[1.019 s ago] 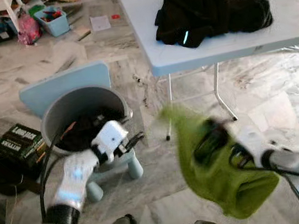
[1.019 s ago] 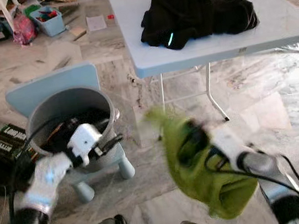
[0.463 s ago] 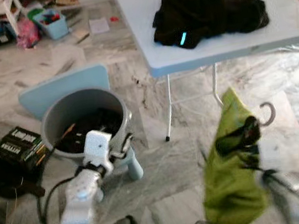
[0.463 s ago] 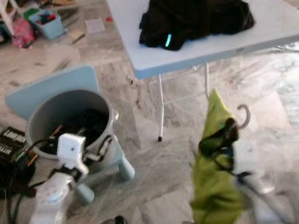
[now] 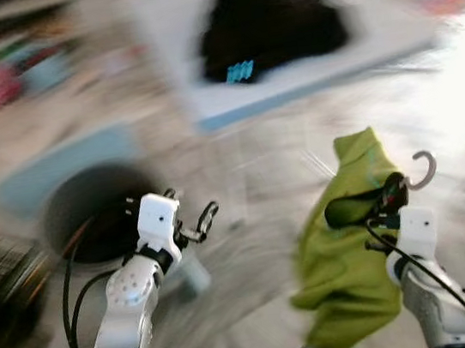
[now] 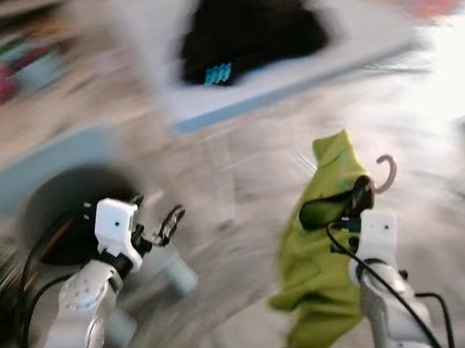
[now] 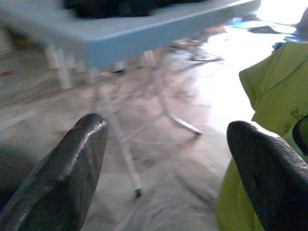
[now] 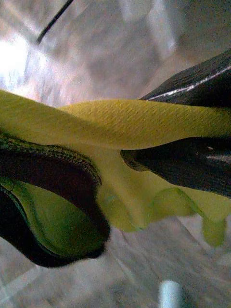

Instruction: Hang hanger

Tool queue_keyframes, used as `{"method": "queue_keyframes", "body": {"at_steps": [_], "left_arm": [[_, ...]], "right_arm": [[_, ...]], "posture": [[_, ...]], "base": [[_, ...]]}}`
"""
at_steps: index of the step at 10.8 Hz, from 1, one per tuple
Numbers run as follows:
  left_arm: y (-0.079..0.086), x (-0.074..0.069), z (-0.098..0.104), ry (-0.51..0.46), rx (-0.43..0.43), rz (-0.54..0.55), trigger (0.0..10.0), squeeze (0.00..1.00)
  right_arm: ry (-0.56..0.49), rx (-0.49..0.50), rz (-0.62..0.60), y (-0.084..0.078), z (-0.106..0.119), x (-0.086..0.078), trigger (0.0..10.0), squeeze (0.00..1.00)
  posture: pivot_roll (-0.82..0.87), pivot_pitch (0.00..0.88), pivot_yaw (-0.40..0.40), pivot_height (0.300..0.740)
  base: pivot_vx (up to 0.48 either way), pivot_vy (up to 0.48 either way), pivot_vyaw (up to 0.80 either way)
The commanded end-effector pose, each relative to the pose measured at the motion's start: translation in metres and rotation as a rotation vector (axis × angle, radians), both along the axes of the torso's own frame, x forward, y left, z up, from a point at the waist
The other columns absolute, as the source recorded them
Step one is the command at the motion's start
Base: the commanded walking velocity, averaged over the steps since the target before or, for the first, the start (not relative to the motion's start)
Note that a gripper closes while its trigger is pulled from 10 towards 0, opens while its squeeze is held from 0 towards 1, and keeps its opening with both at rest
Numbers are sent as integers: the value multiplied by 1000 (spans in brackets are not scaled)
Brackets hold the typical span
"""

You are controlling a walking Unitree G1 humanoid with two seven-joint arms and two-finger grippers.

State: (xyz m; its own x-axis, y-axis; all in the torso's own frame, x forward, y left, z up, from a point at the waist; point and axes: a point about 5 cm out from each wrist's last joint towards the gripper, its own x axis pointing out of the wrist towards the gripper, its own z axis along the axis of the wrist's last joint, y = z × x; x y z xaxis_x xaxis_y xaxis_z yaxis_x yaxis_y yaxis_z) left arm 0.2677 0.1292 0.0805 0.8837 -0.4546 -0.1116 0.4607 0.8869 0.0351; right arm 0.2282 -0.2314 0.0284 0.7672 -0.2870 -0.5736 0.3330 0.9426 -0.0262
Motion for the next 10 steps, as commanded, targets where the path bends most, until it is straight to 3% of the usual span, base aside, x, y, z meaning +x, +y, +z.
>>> {"method": "queue_keyframes", "body": {"at_steps": [1,6,10], "left_arm": [[-6,0,6,-11,-13,-33,10000,0],[-8,0,6,22,-17,-57,10000,0],[-9,0,4,50,-9,-82,10000,0]], "right_arm": [[-33,-27,-49,-9,10,3,10000,0],[-16,-19,-70,-2,6,0,10000,0],[-37,9,-35,7,12,6,10000,0]], "posture": [[-62,45,-33,740],[-71,55,-24,740],[-73,57,-24,740]], "base": [[409,0,-781],[415,0,-779],[358,321,-645]]}}
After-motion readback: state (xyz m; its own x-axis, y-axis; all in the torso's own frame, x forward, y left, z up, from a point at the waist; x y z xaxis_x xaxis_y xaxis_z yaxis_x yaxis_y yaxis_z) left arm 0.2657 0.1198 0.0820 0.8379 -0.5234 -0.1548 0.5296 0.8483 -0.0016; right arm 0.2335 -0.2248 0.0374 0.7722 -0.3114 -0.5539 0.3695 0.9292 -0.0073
